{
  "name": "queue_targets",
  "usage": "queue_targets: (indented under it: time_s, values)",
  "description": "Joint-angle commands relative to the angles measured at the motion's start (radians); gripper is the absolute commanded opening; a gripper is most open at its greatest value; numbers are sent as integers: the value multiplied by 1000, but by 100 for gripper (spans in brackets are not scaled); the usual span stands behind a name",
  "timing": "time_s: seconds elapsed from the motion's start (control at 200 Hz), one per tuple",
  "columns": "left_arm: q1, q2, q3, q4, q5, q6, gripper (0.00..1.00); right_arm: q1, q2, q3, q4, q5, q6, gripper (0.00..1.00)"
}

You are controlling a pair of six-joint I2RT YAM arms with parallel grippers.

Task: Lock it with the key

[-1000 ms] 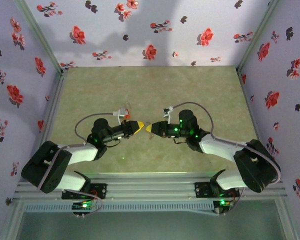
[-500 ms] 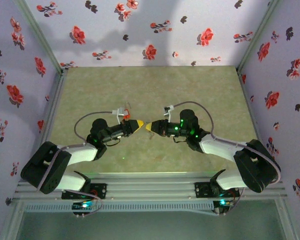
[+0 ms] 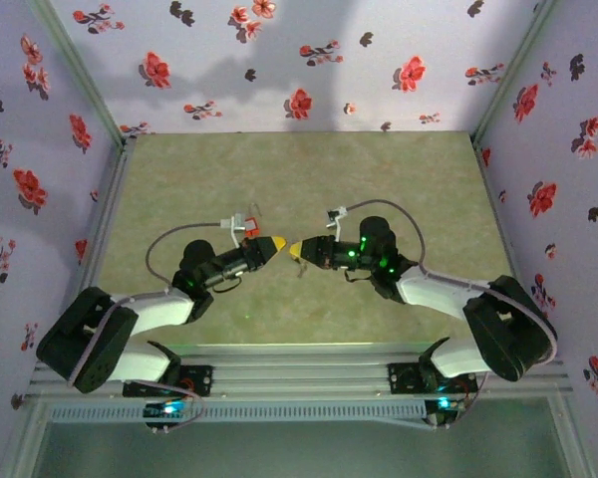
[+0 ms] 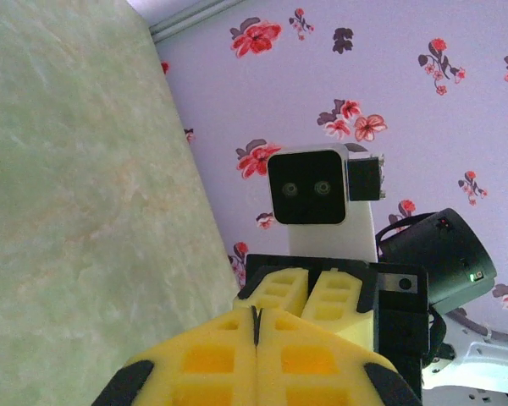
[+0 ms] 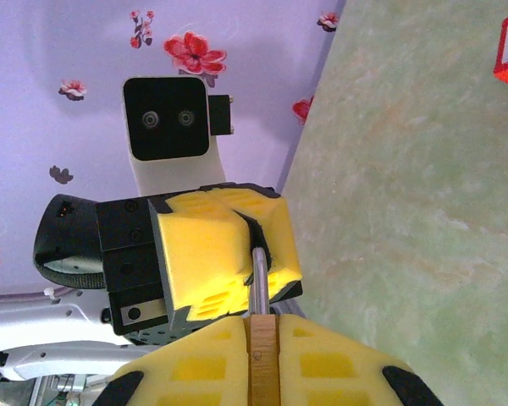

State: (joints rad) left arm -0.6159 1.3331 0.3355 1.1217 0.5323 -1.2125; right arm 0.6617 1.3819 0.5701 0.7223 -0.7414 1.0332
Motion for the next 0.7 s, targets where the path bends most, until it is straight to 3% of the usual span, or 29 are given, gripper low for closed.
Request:
queue_targets:
  time_s: [0.0,0.695]
  values:
    - [-81,-25,-12,53,133,46,0,15,29,70,117,-7,24,0]
    - [-163,-99,-16,90,170,121,0,-7,87,82,322,-78,119,0]
